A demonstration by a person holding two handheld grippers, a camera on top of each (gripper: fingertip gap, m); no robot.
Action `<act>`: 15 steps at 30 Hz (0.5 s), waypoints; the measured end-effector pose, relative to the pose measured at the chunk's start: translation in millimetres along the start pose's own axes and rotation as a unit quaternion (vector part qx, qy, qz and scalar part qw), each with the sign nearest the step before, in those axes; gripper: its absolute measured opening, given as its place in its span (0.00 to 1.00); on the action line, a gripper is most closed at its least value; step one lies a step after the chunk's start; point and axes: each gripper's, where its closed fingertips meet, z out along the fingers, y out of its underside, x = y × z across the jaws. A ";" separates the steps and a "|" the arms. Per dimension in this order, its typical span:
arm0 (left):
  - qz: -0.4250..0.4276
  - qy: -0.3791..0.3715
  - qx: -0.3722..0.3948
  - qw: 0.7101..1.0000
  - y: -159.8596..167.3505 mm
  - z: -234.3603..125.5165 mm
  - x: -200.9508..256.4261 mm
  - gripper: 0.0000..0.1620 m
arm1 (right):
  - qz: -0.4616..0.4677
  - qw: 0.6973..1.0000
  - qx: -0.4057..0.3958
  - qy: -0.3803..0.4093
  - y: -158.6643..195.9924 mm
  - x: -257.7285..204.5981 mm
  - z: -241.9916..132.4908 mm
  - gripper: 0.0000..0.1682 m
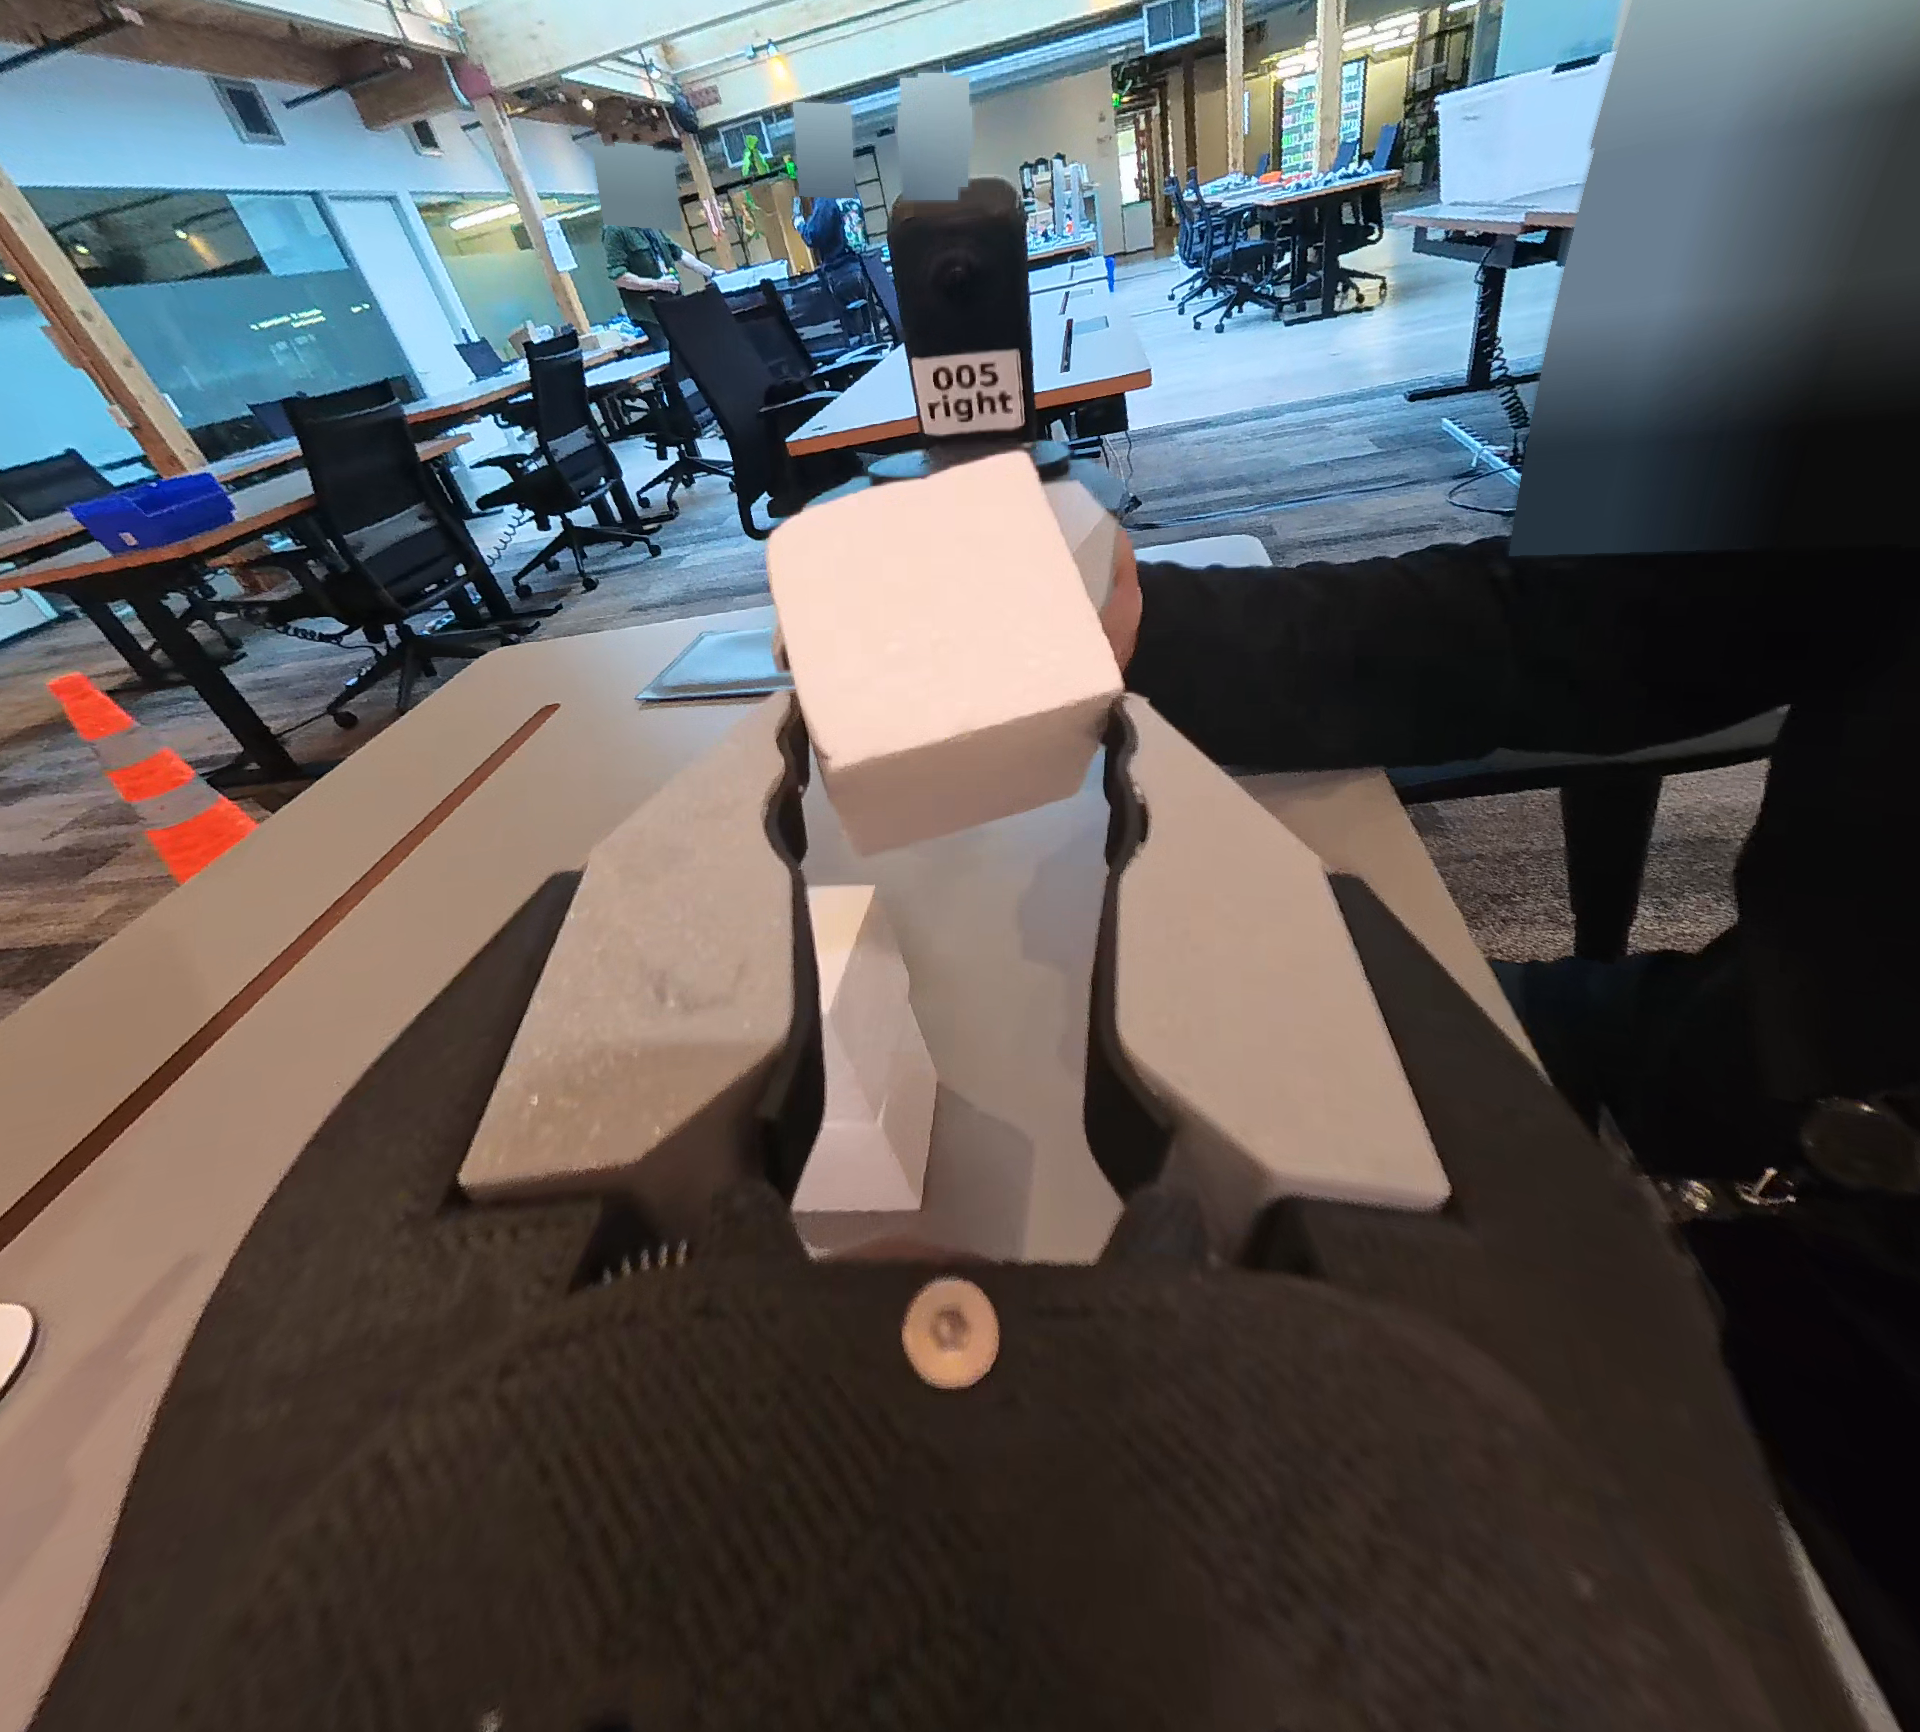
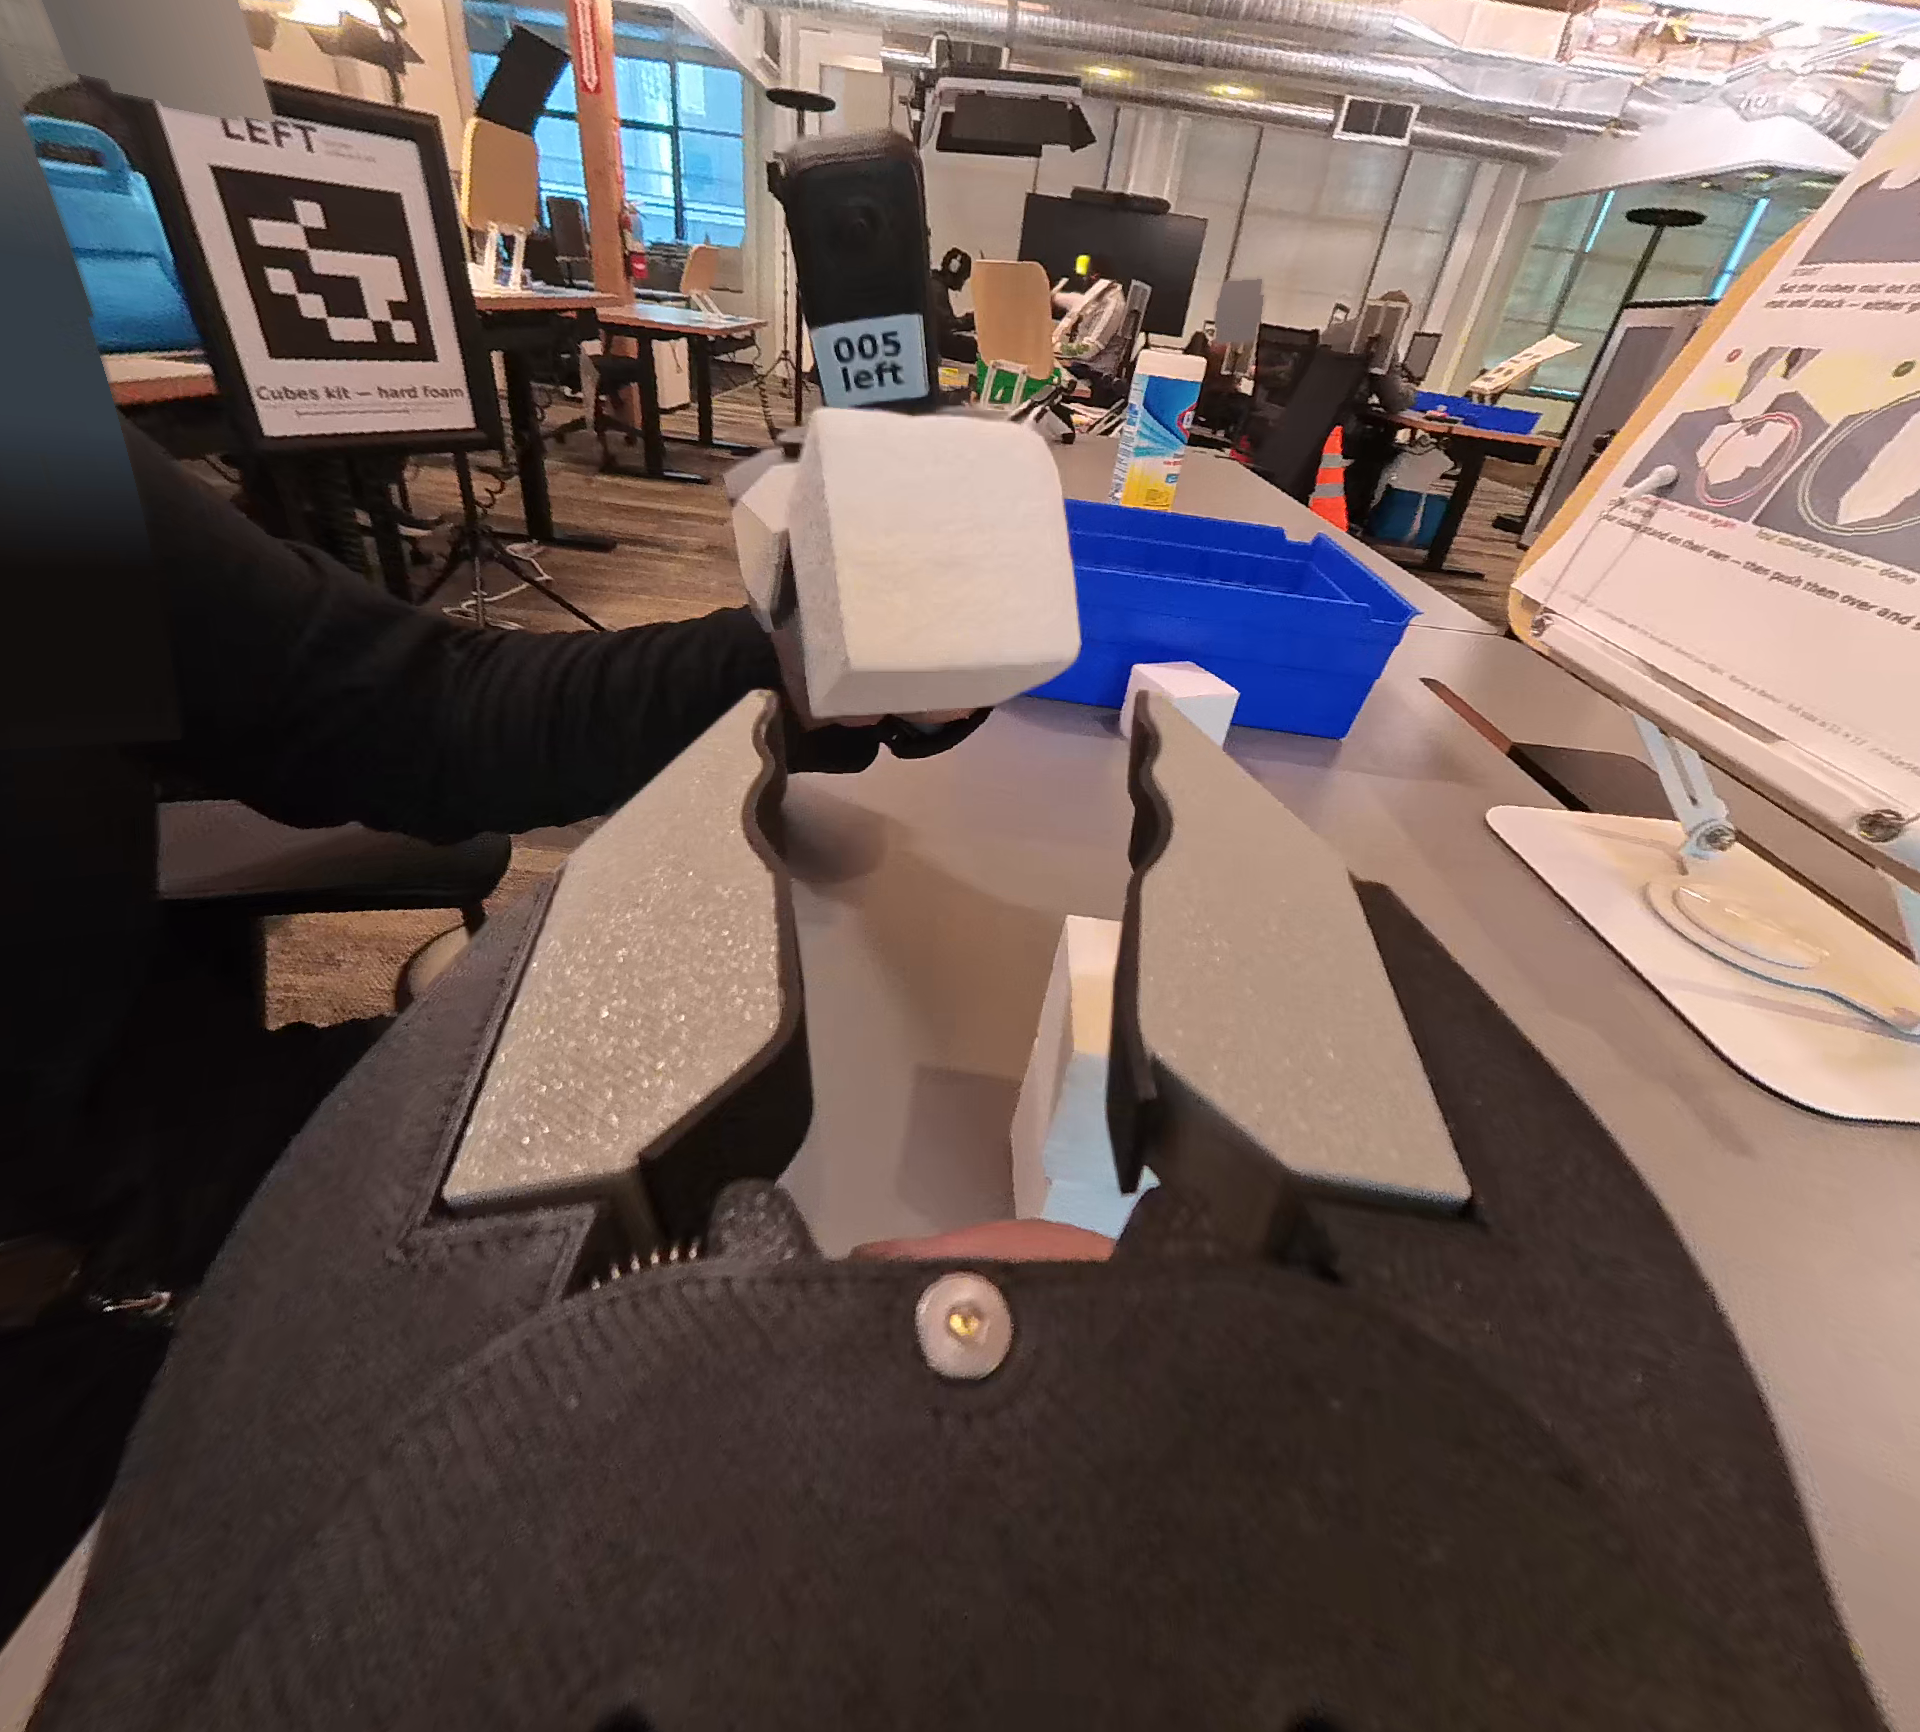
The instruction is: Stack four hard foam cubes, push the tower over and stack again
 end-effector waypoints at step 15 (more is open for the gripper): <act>0.031 0.032 -0.094 0.995 39.2 18.8 16.4 0.34 | 0.011 0.999 -0.029 -0.034 13.3 -14.8 15.3 0.38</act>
